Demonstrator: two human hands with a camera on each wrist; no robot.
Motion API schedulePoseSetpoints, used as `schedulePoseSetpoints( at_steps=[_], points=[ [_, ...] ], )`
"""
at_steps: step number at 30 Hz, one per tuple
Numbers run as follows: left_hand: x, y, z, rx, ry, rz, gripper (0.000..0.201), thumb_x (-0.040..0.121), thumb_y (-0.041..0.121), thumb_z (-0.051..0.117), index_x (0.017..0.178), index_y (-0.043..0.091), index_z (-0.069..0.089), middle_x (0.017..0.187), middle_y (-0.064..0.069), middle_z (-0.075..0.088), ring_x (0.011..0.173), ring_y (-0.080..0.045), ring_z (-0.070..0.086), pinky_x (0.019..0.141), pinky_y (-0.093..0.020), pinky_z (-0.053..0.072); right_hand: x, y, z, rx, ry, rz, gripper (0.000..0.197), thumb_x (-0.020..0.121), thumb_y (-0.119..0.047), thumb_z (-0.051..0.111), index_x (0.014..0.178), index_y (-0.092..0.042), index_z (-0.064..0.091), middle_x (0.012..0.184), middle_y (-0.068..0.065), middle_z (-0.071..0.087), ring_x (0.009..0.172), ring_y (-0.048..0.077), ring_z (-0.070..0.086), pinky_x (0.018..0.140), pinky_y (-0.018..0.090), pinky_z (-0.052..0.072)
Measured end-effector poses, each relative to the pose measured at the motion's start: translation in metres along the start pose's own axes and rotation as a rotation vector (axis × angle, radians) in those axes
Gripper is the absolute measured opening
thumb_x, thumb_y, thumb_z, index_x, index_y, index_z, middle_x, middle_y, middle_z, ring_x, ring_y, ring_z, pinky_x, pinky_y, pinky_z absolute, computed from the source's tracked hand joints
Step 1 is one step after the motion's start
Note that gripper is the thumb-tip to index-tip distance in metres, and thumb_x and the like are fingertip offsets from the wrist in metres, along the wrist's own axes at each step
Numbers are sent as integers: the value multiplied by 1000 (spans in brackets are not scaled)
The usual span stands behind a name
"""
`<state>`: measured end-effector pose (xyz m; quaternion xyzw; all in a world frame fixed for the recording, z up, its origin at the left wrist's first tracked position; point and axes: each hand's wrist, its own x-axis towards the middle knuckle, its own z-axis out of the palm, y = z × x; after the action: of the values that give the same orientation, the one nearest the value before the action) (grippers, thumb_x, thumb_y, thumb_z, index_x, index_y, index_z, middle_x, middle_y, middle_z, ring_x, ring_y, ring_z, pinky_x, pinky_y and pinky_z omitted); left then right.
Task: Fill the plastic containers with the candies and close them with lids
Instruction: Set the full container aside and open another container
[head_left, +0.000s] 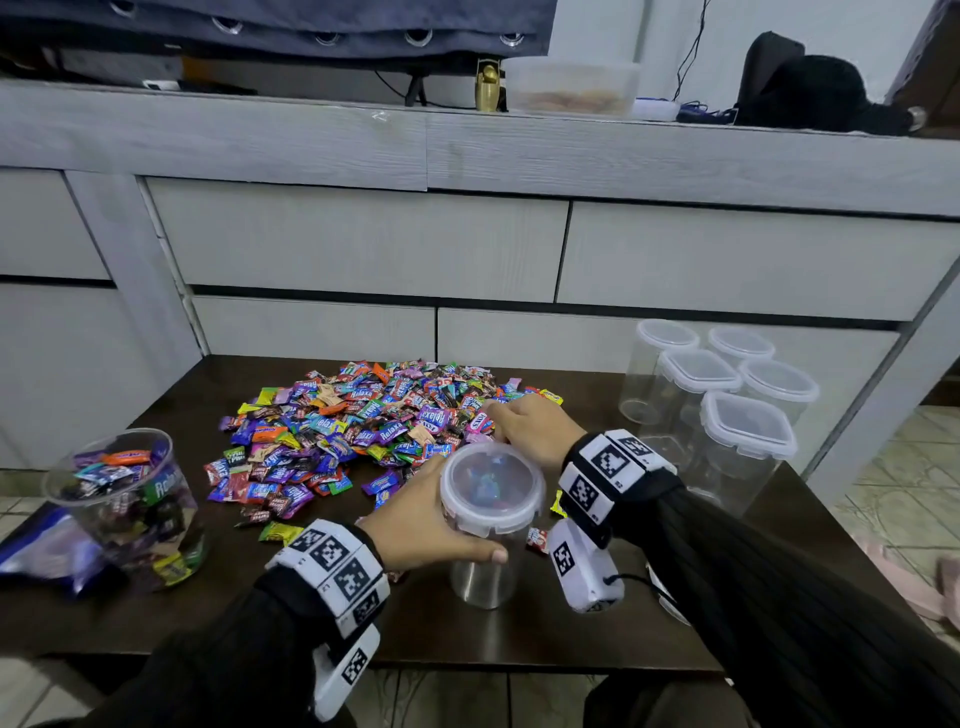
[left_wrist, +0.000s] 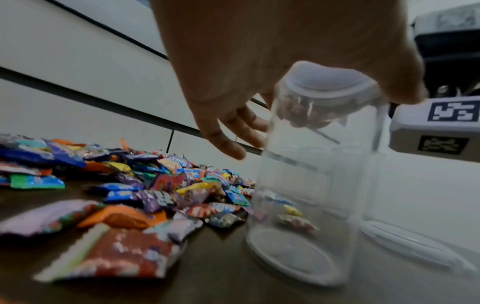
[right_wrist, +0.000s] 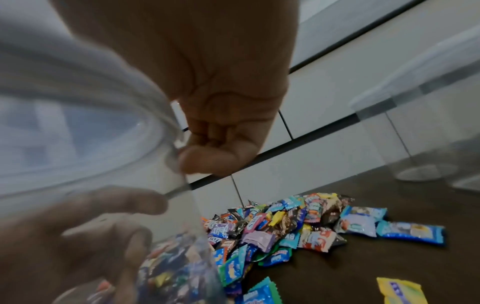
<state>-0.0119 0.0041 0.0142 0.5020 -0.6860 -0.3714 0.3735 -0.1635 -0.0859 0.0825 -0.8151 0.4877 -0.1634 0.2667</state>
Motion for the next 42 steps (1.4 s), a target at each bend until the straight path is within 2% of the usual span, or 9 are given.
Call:
schedulePoseSetpoints(
  at_steps=[6, 18, 20, 26, 29, 32, 36, 39, 42],
  points=[
    [-4, -8, 33, 105, 351, -68, 99, 44, 66, 84, 131, 45, 41, 121, 20, 53, 116, -2, 54, 99, -37, 48, -10, 9, 3, -174, -15, 166, 59, 99, -49, 31, 57, -10, 38, 63, 8, 42, 68, 25, 45, 61, 29, 31],
    [15, -4, 0, -98, -83, -22, 91, 53, 25, 94, 132, 26, 47, 129, 1, 61, 123, -12, 56, 107, -40, 43, 1, 7, 0, -231, -54, -145, 52, 99, -47, 38, 56, -16, 35, 59, 5, 40, 60, 22, 40, 59, 34, 29],
    [17, -3, 4, -86, -75, -5, 96, 52, 25, 95, 134, 19, 47, 130, -4, 59, 124, -15, 55, 109, -43, 41, 1, 5, -1, -247, -22, -175, 50, 99, -46, 36, 59, -16, 37, 61, 6, 44, 62, 24, 43, 58, 34, 30],
    [10, -12, 31, -80, 143, -128, 98, 38, 57, 92, 120, 45, 38, 122, 15, 60, 115, -3, 58, 103, -39, 47, -4, 12, 0, -241, 45, 73, 64, 98, -57, 26, 60, -9, 45, 68, 9, 50, 75, 30, 50, 64, 32, 31],
    [10, -15, 39, 23, 258, -198, 97, 37, 65, 88, 115, 42, 36, 113, 16, 61, 107, -7, 61, 94, -40, 52, -10, 17, 0, -271, 15, 187, 68, 97, -58, 25, 91, -1, 61, 100, 20, 61, 98, 34, 57, 73, 31, 34],
    [9, -14, 40, 20, 249, -167, 105, 36, 70, 87, 122, 42, 33, 116, 20, 60, 111, -4, 60, 96, -37, 51, -11, 20, 1, -228, 5, 208, 65, 96, -60, 27, 77, -5, 55, 83, 11, 58, 82, 28, 55, 70, 31, 35],
    [9, -9, 28, -96, 112, -80, 98, 42, 66, 88, 125, 50, 40, 121, 29, 60, 114, 10, 55, 96, -16, 46, -7, 20, 0, -162, -22, 175, 64, 96, -59, 28, 54, -12, 36, 59, 6, 40, 59, 23, 42, 61, 33, 29],
    [13, -7, 22, -143, 94, -71, 94, 44, 52, 92, 124, 42, 43, 124, 19, 60, 116, 6, 55, 99, -22, 46, -5, 21, -2, -106, -26, 156, 61, 93, -62, 33, 57, -14, 36, 61, 5, 39, 62, 22, 41, 57, 33, 29],
    [16, -5, 27, -157, 34, -32, 94, 51, 38, 91, 128, 38, 37, 131, 15, 54, 121, 9, 50, 96, -7, 39, -4, 26, -3, -70, 1, 200, 63, 94, -62, 31, 65, -10, 51, 73, 10, 53, 71, 25, 51, 66, 32, 36]
  ],
)
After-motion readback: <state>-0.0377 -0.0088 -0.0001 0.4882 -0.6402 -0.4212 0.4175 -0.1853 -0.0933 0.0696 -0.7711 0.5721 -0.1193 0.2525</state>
